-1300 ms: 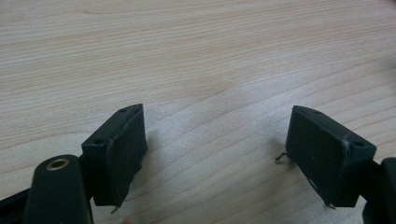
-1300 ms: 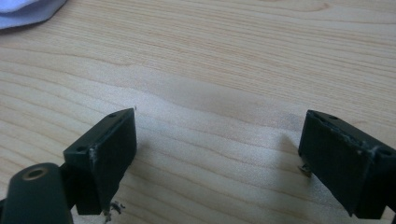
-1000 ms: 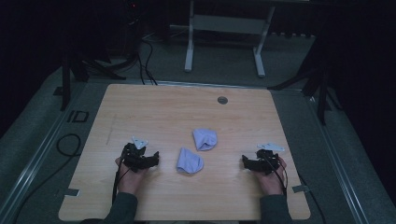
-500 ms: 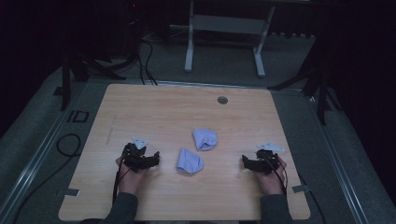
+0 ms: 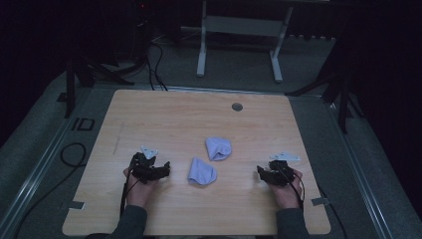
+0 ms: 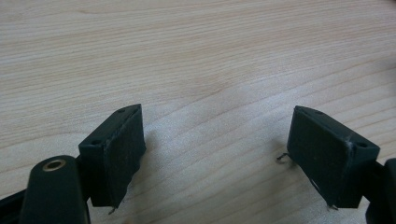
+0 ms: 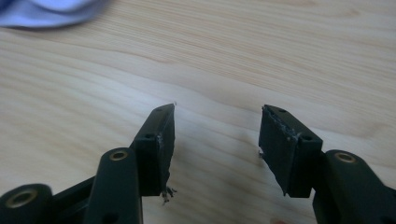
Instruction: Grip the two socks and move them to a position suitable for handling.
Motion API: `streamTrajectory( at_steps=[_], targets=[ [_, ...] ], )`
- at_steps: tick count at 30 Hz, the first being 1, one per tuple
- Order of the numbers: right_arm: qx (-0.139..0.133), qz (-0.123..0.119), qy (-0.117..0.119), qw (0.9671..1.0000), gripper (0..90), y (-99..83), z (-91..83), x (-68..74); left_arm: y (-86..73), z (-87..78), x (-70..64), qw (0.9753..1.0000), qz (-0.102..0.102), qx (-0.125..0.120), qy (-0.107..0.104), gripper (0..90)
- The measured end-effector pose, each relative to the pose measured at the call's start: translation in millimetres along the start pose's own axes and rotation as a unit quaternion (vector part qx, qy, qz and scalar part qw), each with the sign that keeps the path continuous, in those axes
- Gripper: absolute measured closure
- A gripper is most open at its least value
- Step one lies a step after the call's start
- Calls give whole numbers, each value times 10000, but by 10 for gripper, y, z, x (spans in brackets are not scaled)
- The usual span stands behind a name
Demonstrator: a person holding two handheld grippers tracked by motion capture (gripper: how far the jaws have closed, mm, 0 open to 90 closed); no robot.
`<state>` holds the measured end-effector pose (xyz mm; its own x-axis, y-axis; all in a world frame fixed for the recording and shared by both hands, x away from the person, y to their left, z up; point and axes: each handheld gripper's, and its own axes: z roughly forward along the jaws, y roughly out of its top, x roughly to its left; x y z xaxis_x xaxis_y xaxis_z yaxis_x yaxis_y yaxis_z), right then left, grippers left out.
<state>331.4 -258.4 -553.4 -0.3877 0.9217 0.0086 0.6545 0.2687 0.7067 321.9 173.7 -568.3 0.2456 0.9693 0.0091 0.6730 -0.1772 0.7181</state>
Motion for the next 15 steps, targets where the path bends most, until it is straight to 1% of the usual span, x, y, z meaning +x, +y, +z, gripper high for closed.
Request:
streamTrajectory(
  at_steps=[4, 7, 10, 12, 15],
  targets=[
    [-85, -255, 315, 9991, 537, 68, -54, 159, 0, 0, 0, 10000, 1, -1, -1, 194],
    [-101, -460, 566, 9973, 593, 117, -66, 307, 0, -1, 1, 10000, 5, 4, 1, 193],
    [-102, -640, 806, 9946, 646, 159, -56, 452, 0, 0, 0, 10000, -2, -1, 0, 194],
    [-101, -742, 944, 9927, 697, 181, -41, 545, 0, 1, 0, 10000, -4, -5, -1, 194],
    [-87, -898, 1171, 9890, 800, 210, -4, 681, 0, 0, 0, 10000, 0, 3, -1, 194]
  ],
)
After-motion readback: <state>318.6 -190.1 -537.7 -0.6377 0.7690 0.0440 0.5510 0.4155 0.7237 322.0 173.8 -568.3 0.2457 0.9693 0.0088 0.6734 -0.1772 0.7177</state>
